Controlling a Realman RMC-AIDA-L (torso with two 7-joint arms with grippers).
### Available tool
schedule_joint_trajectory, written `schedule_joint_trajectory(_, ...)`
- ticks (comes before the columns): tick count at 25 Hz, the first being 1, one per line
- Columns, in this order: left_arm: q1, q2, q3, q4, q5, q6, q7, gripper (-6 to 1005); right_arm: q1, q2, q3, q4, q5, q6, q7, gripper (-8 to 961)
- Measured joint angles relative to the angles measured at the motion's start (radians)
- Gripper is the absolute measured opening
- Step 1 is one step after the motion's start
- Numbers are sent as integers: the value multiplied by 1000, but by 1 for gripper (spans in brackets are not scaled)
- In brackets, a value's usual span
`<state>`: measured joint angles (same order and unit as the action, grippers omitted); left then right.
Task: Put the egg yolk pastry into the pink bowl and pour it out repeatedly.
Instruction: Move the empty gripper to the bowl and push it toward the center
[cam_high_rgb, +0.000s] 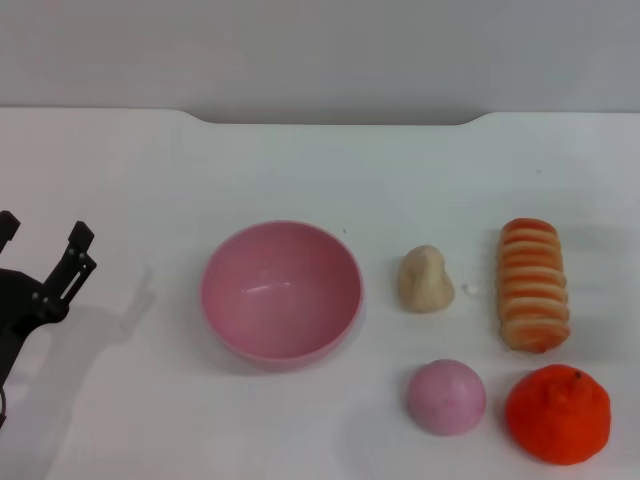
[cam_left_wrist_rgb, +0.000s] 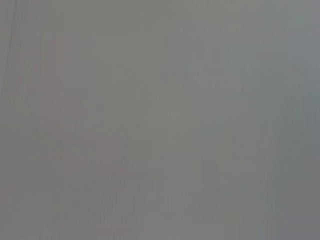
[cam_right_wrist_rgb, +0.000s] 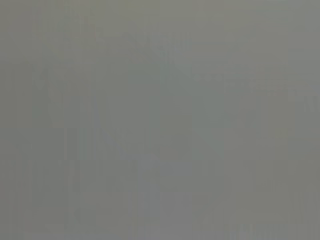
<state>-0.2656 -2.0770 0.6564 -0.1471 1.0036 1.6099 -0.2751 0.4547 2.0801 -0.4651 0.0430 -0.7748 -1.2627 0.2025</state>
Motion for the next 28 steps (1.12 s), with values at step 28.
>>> schedule_joint_trajectory(28,-96,102,497,1131,767,-594,-1752,828,62,0,8,23,5,44,0,565)
